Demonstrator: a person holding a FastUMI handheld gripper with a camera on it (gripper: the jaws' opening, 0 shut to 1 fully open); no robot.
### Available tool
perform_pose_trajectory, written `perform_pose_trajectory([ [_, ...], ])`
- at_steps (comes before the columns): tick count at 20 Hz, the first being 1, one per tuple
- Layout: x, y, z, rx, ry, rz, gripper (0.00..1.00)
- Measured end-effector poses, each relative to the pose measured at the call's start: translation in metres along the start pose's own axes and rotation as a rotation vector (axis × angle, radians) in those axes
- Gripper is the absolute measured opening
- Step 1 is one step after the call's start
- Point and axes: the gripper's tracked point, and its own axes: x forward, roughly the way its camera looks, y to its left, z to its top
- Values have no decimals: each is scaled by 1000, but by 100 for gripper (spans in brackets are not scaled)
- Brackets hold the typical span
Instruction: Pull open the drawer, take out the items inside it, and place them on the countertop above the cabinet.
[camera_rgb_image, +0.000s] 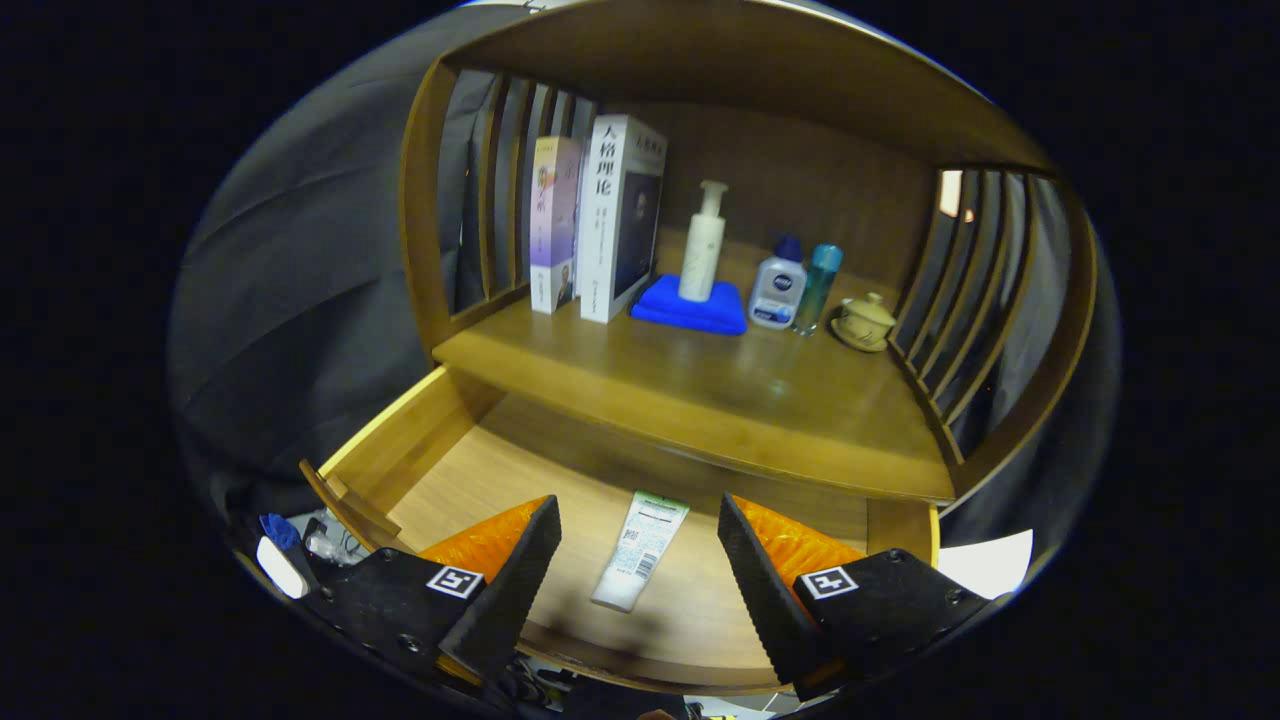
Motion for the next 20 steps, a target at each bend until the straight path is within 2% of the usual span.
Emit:
perform_pose_trajectory([
  [9,61,-9,-41,-22,264,-9,99],
  [16,82,-2,-73,51,450,36,99],
  [18,88,6,-79,77,487,75,99],
  [20,92,3,-85,65,532,71,99],
])
